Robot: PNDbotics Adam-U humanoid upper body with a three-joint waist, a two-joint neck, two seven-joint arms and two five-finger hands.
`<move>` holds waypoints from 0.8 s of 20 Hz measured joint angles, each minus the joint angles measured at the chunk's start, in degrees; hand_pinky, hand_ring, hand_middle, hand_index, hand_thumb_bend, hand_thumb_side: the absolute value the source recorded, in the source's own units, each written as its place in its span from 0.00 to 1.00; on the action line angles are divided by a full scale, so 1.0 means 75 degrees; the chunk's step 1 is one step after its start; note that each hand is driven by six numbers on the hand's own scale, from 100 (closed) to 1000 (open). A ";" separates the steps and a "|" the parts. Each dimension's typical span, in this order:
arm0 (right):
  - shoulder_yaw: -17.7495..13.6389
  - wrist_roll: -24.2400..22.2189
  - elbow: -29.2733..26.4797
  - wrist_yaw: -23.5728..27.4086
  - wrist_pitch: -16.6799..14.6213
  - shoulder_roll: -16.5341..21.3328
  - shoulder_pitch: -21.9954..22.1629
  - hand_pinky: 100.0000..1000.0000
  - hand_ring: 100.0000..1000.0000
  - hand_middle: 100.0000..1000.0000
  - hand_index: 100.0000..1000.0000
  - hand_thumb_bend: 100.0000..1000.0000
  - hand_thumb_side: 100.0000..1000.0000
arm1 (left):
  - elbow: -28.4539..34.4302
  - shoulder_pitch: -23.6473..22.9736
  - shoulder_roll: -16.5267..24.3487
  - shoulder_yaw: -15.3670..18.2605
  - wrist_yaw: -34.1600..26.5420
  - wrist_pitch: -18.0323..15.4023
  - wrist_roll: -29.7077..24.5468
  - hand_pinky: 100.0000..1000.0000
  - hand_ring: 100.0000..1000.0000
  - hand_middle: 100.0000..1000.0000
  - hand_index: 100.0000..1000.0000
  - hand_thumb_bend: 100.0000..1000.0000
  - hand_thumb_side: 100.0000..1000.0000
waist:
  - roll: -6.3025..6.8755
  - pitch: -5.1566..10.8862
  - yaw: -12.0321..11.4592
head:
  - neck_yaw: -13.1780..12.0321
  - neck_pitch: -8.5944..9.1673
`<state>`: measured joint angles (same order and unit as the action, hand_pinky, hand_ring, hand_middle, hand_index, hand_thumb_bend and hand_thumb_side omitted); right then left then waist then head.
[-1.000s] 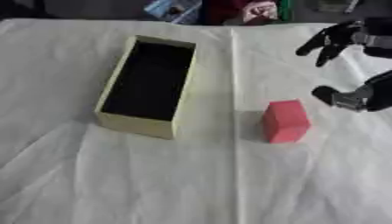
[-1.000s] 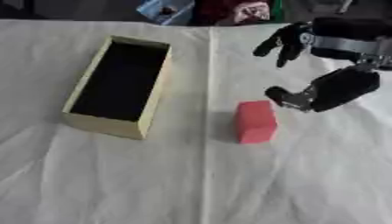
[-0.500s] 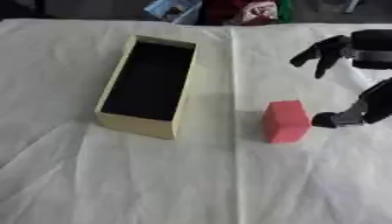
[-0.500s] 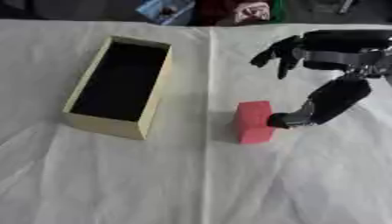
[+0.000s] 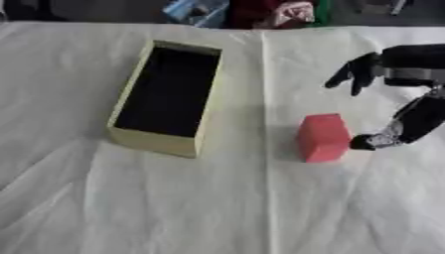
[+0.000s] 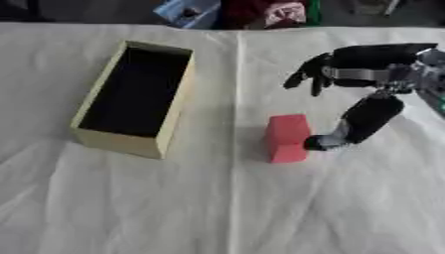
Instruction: Pick up objects on the table and place them in the box.
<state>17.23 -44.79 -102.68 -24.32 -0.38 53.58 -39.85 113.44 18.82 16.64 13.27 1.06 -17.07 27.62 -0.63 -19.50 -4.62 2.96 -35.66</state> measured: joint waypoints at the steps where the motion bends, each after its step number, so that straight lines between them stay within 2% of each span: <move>1: 0.0016 -0.0007 0.0061 -0.0084 -0.0011 -0.0035 -0.0001 0.75 0.76 0.85 0.93 0.41 0.43 | 0.0000 0.0000 -0.0001 -0.0001 -0.0001 -0.0001 -0.0005 0.52 0.50 0.46 0.61 0.11 0.00 | 0.0000 0.0000 0.0000 | 0.0002 0.0000; 9: 0.0157 -0.0020 0.0603 -0.0589 -0.0032 -0.0411 -0.0066 0.79 0.87 0.88 0.94 0.41 0.44 | 0.0000 0.0000 -0.0063 -0.0040 -0.0009 0.0003 -0.0036 0.52 0.50 0.46 0.61 0.10 0.00 | 0.0000 0.0000 -0.0010 | 0.0029 0.0000; 16: 0.0225 0.0014 0.1106 -0.0976 -0.0074 -0.0748 -0.0128 0.80 0.89 0.89 0.93 0.41 0.45 | 0.0000 -0.0001 -0.0070 -0.0042 -0.0030 0.0009 -0.0062 0.51 0.50 0.46 0.61 0.10 0.00 | 0.0000 -0.0002 -0.0017 | 0.0038 0.0000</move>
<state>18.92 -44.68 -94.39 -31.64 -0.94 47.96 -40.81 113.44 18.82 16.11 12.96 0.83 -17.01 27.16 -0.63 -19.52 -4.75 3.24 -35.66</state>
